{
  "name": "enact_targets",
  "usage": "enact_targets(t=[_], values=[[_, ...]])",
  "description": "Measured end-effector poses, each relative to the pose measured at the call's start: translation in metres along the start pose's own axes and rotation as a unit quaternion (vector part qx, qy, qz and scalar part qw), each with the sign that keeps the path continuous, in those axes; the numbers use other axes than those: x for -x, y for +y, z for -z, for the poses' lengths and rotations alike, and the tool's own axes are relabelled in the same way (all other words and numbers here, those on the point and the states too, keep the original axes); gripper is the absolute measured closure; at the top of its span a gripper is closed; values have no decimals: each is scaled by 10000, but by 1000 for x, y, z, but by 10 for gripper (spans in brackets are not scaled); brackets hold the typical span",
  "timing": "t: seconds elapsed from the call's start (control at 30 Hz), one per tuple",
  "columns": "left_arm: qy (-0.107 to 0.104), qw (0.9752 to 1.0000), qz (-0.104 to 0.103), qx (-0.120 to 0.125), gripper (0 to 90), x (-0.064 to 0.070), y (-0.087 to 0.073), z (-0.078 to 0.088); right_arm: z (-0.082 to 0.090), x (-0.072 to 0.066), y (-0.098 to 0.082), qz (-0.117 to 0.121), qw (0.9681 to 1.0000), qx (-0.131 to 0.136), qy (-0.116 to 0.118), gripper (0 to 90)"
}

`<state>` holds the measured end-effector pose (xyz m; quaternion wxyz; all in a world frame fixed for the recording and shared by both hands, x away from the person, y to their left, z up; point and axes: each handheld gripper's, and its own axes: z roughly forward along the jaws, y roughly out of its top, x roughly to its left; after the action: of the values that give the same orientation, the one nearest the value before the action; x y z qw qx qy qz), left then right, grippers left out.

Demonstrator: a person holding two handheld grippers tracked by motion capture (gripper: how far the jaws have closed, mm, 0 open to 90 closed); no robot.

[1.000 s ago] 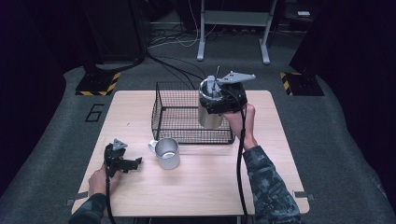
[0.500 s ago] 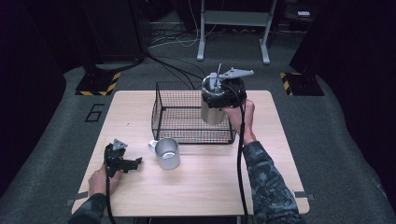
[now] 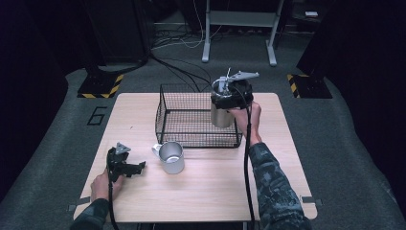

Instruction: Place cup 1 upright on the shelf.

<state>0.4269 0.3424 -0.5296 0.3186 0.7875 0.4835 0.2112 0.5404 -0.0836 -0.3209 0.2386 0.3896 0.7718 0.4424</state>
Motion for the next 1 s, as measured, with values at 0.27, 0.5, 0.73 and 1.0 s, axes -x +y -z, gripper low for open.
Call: enact_targets(t=[0.27, 0.5, 0.73, 1.0], values=[[0, 10000, -1, -2, 4, 0, 0, 0, -12, 5, -7, -66, 9998, -150, -64, 34], [1, 10000, 1, -4, 5, 0, 0, 0, -23, 5, -14, -37, 9993, -355, -94, 34], [0, 10000, -3, -7, 4, 0, 0, 0, -34, 5, -23, -76, 9985, -539, -107, 34], [-1, 10000, -2, -2, 4, 0, 0, 0, -46, 2, -32, -147, 9974, -692, -107, 33]])
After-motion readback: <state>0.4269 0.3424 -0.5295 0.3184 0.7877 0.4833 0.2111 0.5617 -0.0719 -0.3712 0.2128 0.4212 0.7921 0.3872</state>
